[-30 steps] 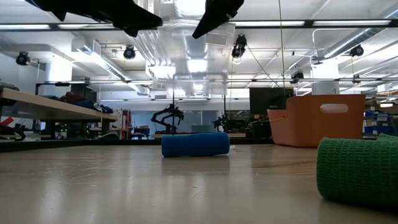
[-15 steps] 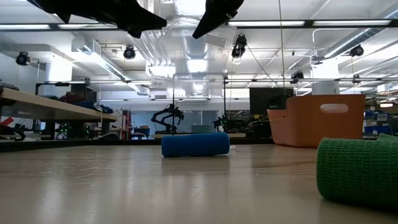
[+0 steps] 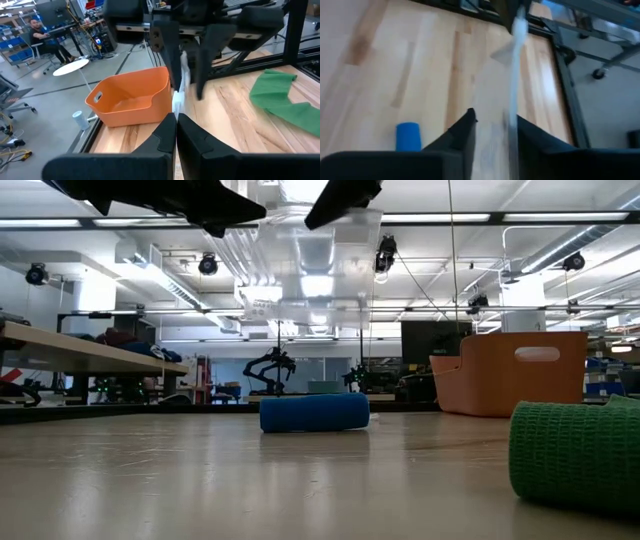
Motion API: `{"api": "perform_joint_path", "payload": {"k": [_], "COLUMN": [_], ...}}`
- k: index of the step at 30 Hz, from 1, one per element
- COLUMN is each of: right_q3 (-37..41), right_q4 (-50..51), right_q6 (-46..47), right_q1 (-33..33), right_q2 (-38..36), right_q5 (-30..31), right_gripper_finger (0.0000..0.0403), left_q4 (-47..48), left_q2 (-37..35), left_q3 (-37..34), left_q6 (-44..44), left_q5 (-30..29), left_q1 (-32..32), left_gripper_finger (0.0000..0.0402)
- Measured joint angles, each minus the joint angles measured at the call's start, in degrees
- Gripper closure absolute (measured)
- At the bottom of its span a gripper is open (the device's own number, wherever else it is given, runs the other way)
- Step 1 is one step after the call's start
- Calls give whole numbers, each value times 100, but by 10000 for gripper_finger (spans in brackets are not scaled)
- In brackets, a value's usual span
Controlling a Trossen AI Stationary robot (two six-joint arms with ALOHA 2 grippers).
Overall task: Roll bandage
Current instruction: Open the left zip bag
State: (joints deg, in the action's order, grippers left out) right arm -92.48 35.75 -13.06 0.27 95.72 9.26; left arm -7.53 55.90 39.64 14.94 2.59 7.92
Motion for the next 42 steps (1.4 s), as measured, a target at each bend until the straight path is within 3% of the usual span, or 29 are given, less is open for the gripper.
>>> {"api": "perform_joint_path", "payload": {"k": [5,10,15,25,31,42], "right_q3": [2,2,2,4,4,2], "right_q4": [-408,-922,-1029,-1115,-1060,-1035], "right_q6": [278,406,380,337,255,251], "right_q1": [-2,-15,-17,-20,-15,-19], "right_q2": [4,73,185,199,197,197], "right_q5": [-73,-72,-70,-7,-23,-20], "right_gripper_finger": [263,256,291,396,400,400], "left_q4": [-2,-9,-11,-1,11,-104], "left_q2": [0,0,-5,-14,-18,-44], "left_q3": [0,0,0,0,-2,-2], "left_q6": [-1,-33,-42,-42,-44,-24], "left_q5": [0,0,0,12,492,509], "left_q1": [-2,-1,-2,-2,-2,-2], "left_gripper_finger": [401,401,401,401,401,375]}}
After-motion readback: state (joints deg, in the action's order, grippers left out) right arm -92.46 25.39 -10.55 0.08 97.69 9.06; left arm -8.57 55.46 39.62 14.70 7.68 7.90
